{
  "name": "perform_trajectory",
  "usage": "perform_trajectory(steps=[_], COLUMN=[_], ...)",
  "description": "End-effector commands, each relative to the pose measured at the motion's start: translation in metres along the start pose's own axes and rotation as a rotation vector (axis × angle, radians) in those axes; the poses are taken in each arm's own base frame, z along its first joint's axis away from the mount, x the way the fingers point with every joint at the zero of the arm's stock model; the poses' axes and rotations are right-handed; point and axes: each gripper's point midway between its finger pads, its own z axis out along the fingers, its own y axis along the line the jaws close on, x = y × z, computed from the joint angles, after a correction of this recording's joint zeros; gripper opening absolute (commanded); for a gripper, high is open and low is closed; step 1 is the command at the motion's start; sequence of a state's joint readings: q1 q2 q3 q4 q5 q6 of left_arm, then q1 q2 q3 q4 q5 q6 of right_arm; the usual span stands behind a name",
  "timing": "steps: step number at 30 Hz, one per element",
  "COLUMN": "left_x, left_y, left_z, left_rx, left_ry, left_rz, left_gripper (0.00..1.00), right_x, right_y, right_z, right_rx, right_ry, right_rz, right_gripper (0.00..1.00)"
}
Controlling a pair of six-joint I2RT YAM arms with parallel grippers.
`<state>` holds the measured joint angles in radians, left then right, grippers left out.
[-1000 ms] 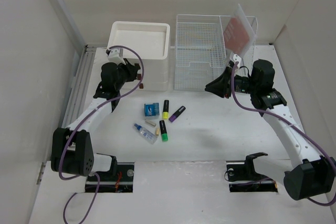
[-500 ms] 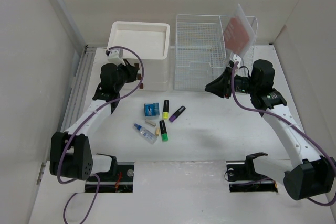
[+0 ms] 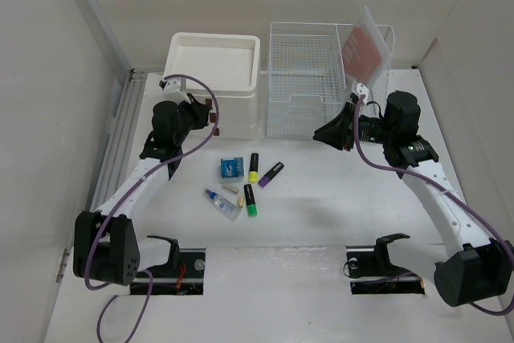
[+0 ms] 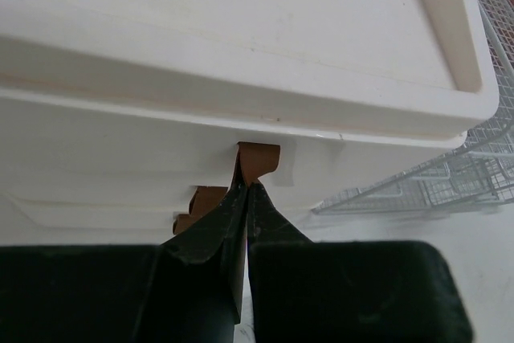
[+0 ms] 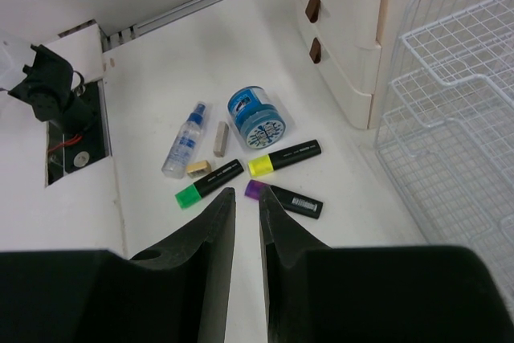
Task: Organize the desk
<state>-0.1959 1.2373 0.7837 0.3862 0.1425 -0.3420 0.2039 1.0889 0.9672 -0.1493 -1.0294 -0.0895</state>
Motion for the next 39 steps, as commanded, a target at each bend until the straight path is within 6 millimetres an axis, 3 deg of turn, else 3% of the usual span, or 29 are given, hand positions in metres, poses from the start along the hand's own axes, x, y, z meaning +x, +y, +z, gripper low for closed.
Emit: perform_trajectory(steps=[1, 23, 35, 39], left_x=[-0.015, 0.02, 0.027, 0.021], left_y=[-0.008, -0.001, -0.01, -0.017], left_z=[-0.012, -0.054, -0.072, -0.078], left_rx=[0.01, -0.025, 0.009, 0.026], left_ry=[-0.055, 0.0, 0.016, 0.004], left_rz=[0.0, -0.097, -0.135, -0.143], left_gripper=[0.0, 0.0, 0.0, 0.0], right_x=[-0.011, -0.011, -0.011, -0.011], right_y=[0.005, 0.007, 0.007, 0.007], right_z=[-0.002, -0.002, -0.002, -0.002], right_rx=[-0.027, -0.037, -0.037, -0.037], right_ry=[-0.029, -0.03, -0.03, -0.03], right_rz=[-0.051, -0.051, -0.051, -0.051], right_gripper=[0.23, 0.23, 0.23, 0.23])
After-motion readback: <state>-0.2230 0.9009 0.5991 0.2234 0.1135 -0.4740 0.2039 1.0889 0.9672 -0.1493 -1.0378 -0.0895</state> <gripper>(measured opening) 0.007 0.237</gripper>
